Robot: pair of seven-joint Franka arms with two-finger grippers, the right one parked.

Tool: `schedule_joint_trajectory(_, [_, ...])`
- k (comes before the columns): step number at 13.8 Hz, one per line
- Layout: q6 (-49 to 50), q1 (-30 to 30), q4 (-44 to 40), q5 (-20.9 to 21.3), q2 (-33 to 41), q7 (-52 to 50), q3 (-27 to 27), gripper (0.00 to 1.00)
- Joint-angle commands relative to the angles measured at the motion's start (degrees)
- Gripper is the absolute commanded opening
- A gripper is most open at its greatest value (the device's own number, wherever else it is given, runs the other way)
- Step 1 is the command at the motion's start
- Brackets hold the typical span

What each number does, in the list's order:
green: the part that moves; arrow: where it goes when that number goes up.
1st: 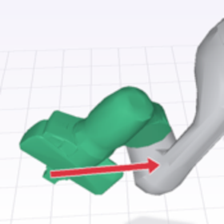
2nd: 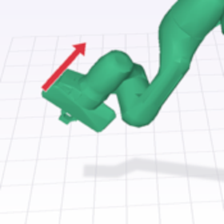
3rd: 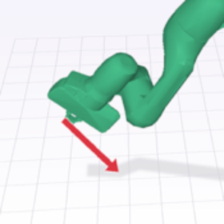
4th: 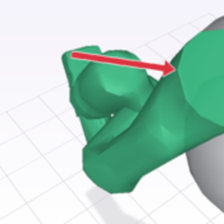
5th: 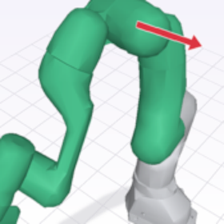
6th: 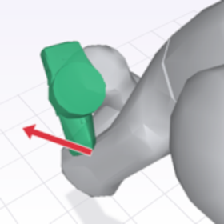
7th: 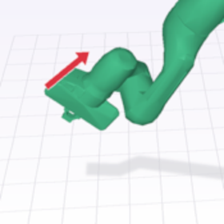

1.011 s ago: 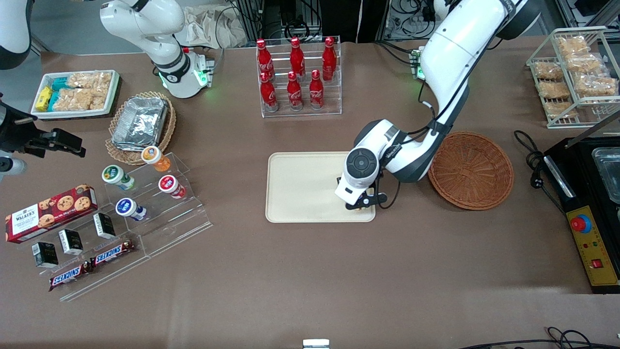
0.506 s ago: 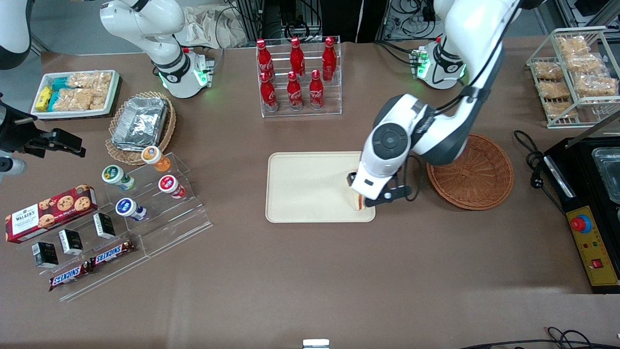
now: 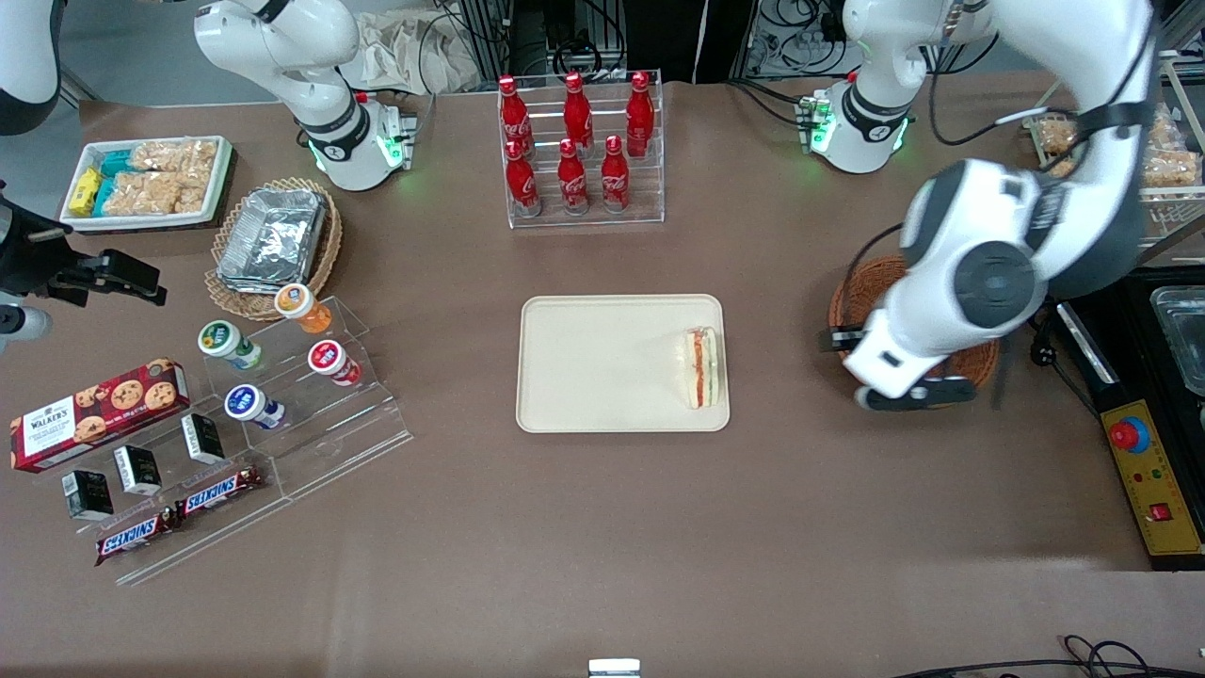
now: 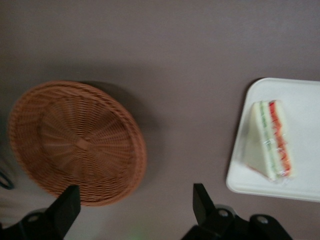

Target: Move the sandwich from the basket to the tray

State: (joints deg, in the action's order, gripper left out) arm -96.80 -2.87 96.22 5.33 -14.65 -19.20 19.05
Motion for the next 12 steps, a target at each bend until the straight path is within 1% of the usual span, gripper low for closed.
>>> schedule_joint_trajectory(1, [0.82,-6.25,1.96,-0.85,4.01,10.9,0.64,1.0])
schedule_joint_trajectory(3, [0.74,-9.77,1.69,-0.93,5.42,16.63,0.72,1.0])
schedule_joint_trajectory(7, [0.82,-13.56,0.55,-1.02,8.5,23.84,0.64,1.0])
schedule_joint_trajectory(10, [1.0,-15.14,-0.32,-1.11,10.78,26.32,0.55,1.0])
schedule_joint_trajectory(12, [1.7,-15.23,-3.12,-1.37,10.7,26.5,0.37,1.0])
